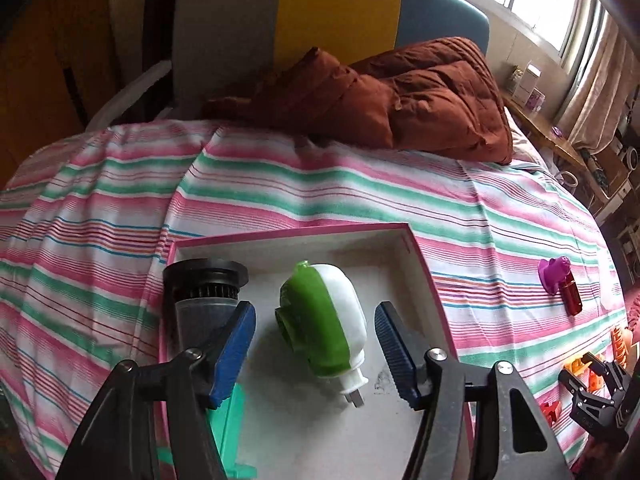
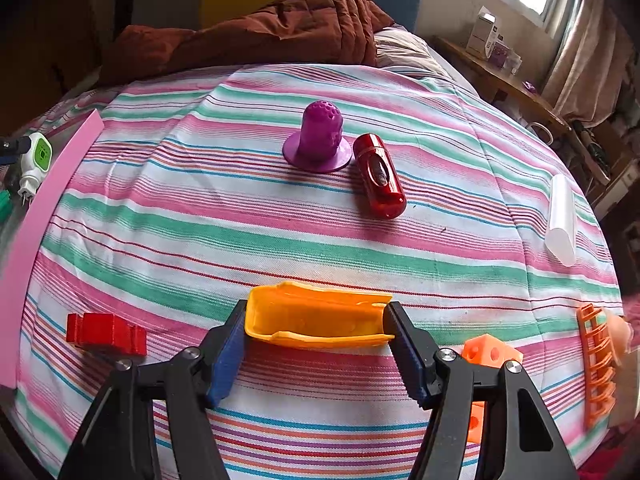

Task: Organize rigid objects
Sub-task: 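Carry the bottle to the tray and open the left tool while the right tool holds the scoop, then move the left tool back from the tray while the right tool carries the scoop toward it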

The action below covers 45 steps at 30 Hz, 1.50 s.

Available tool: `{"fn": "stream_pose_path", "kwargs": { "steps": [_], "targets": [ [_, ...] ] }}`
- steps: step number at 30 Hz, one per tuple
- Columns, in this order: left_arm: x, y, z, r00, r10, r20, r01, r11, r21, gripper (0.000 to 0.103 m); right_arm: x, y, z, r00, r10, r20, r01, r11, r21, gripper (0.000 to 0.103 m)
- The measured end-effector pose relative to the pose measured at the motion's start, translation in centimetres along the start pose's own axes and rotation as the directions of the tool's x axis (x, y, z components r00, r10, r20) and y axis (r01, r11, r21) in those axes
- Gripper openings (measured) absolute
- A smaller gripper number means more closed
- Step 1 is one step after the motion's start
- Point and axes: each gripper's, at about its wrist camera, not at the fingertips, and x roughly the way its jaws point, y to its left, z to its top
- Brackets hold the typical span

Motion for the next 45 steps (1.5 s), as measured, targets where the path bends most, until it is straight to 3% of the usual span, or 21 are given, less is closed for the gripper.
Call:
{"fn": "stream_pose_path", "kwargs": {
  "steps": [6,12,19,23,35,45],
  "targets": [
    [-4.7,-1.8,-2.6,0.996,0.002,0.093,-0.006,0.999,0.05,0.063,0.0,0.3,0.0,1.0,-0.016,0.007,0.016,1.0,-0.014,0.067],
    [-8.0,-3.4,-6.9,0.992,-0.026,0.124,0.014,0.995,0.097,0.063,-0.1,0.5,0.0,0.999,-0.029,0.014,0.029,0.999,-0.023,0.067],
    [-9.9,-2.5,-11.1,0.993,-0.024,0.115,0.019,0.999,0.042,0.063,0.0,0.6,-0.1,0.999,-0.038,0.02,0.039,0.999,-0.027,0.067],
    [-11.0,-0.8,-13.0,0.992,0.018,0.122,-0.016,1.0,-0.016,0.063,0.0,0.6,-0.2,0.999,-0.039,0.024,0.04,0.999,-0.024,0.067],
    [-13.5,3.0,-15.8,0.976,0.14,0.166,-0.128,0.988,-0.083,0.063,-0.1,1.0,-0.5,0.998,-0.055,0.038,0.055,0.998,-0.015,0.067],
    [-14.0,3.1,-16.2,0.974,0.14,0.179,-0.128,0.989,-0.076,0.063,-0.2,1.0,-0.7,0.996,-0.071,0.051,0.071,0.997,-0.003,0.067]
  ]
}}
